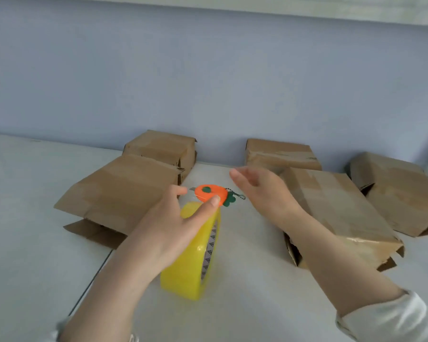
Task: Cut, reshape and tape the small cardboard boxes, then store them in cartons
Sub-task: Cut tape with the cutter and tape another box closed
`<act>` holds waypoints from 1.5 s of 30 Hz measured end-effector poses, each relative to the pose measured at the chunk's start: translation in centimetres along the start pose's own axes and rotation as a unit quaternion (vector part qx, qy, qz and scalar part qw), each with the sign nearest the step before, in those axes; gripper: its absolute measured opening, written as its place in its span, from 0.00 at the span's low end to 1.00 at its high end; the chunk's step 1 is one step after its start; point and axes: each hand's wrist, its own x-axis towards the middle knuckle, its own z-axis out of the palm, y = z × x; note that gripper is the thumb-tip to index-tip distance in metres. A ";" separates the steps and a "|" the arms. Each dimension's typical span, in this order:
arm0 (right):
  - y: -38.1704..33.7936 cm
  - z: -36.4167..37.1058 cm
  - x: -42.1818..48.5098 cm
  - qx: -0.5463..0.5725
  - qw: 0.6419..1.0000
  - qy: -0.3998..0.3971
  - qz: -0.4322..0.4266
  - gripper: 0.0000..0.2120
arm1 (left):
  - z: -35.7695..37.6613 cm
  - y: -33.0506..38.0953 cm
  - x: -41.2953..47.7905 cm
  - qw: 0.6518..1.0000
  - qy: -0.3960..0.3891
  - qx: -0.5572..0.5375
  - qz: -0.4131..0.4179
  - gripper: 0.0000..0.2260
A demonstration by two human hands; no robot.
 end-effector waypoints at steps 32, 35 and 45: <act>13.6 -13.1 -9.2 0.216 0.972 -0.033 0.091 0.34 | 15.7 7.5 0.5 0.964 -0.126 -0.223 0.069 0.27; 13.9 -12.3 -9.5 0.345 0.931 -0.004 0.116 0.28 | 16.2 7.3 -0.5 0.946 -0.191 -0.257 0.055 0.37; 13.1 -13.1 -14.1 0.217 0.955 -0.038 0.200 0.31 | 14.8 11.7 -5.6 0.939 -0.130 0.130 0.291 0.29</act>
